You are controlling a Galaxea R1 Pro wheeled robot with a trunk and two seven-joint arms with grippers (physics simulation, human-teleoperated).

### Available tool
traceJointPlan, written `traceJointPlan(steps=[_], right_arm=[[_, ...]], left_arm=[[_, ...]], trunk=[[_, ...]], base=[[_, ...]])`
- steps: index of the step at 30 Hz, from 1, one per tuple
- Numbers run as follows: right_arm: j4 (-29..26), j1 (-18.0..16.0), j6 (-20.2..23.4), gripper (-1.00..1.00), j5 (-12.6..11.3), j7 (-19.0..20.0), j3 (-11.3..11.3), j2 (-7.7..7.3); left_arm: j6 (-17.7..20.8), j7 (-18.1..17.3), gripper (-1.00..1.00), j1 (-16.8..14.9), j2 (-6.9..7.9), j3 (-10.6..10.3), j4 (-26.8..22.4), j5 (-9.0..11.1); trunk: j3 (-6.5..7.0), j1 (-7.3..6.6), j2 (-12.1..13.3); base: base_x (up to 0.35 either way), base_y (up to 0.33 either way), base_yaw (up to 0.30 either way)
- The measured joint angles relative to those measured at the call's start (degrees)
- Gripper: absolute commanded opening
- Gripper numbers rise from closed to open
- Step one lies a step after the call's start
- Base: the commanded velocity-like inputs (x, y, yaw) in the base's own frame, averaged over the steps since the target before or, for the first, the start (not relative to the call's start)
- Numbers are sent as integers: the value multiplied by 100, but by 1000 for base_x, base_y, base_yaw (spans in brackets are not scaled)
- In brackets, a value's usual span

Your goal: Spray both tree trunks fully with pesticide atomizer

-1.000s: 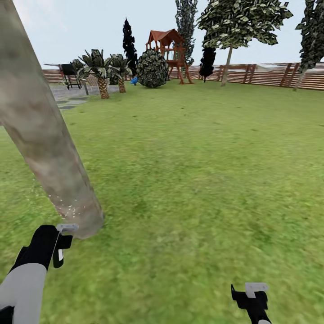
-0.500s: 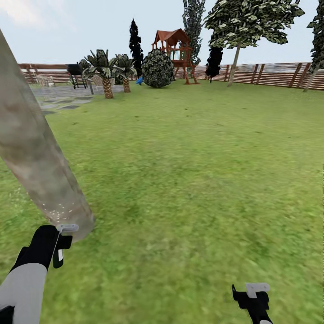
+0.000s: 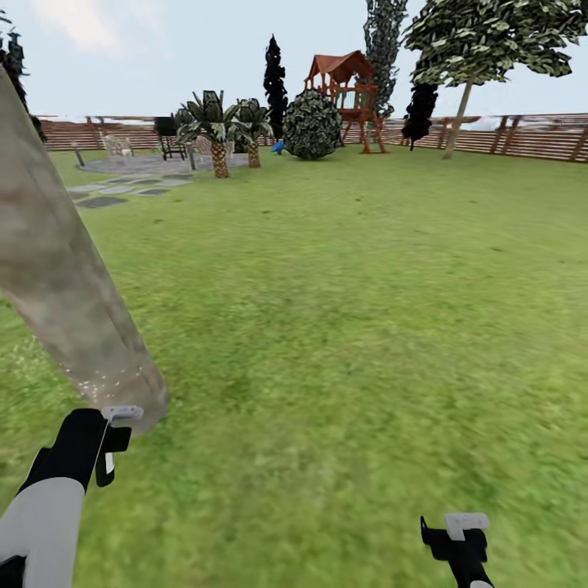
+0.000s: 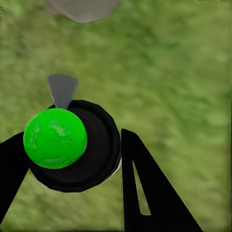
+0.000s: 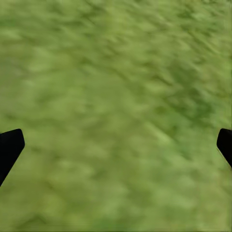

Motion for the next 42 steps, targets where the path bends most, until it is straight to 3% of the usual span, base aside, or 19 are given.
traceJointPlan(steps=[11,23,29,33,36,42], right_arm=[[4,1,1,100,1,1,2,2],[3,1,7,100,3,2,-1,0],[1,2,4,100,6,2,-1,-5],[1,5,6,100,8,2,0,-9],[1,3,6,100,8,2,0,-9],[2,3,2,100,5,0,0,-10]], left_arm=[[9,-6,-100,-6,4,-3,34,6],[40,-94,-100,-155,-16,-51,-75,19],[67,-99,-100,-576,-86,-57,-115,10],[72,-104,-100,-598,-78,-59,-176,-7],[86,-96,-100,-548,-67,-54,-620,-6],[93,-94,-100,-512,-72,-73,-692,-2]], trunk=[[0,0,0],[0,2,0],[0,2,0],[0,1,0],[0,-2,0],[0,1,0]], base=[[162,-276,278],[10,-10,277],[0,0,35],[40,0,0],[293,-13,0],[129,-201,0]])
